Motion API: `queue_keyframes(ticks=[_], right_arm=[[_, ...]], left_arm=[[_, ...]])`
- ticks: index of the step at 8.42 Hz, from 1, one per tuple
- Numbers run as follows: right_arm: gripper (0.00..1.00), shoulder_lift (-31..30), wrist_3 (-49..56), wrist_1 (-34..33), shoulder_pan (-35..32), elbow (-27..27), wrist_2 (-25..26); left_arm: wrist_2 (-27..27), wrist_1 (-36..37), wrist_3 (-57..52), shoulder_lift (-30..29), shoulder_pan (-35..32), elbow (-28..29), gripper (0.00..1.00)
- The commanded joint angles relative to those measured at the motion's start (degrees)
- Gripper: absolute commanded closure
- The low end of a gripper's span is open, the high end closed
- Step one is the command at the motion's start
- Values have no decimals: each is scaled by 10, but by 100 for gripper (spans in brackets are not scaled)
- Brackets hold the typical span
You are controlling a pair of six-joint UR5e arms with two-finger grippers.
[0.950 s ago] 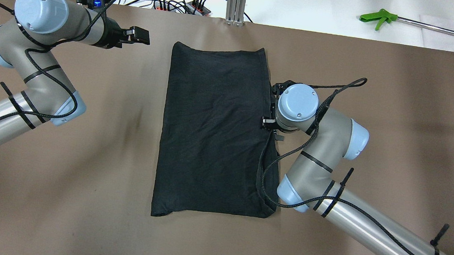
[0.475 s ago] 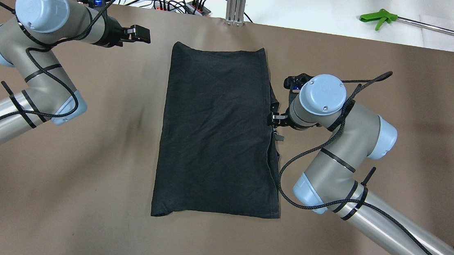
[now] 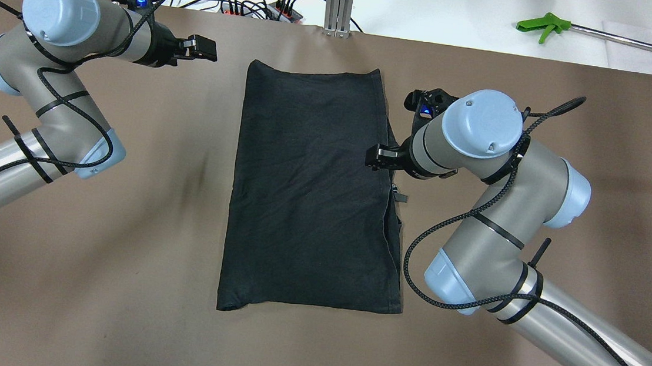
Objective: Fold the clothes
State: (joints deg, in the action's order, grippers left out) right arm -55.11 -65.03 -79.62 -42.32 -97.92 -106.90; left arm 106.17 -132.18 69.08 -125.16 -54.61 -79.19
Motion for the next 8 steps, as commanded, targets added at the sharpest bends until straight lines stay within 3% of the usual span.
queue_keyframes(ticks=[1, 3, 4, 8], right_arm=[[6, -40, -160, 142, 69, -25, -2], [6, -62, -171, 239, 107, 18, 34], [6, -57, -171, 249, 116, 31, 61], [6, -57, -168, 255, 118, 66, 64]], left_arm=[[0, 1, -3, -2, -3, 1, 6], [0, 1, -4, -2, -4, 1, 6], [0, 1, -4, -2, -4, 1, 6], [-1, 1, -4, -2, -4, 5, 6]])
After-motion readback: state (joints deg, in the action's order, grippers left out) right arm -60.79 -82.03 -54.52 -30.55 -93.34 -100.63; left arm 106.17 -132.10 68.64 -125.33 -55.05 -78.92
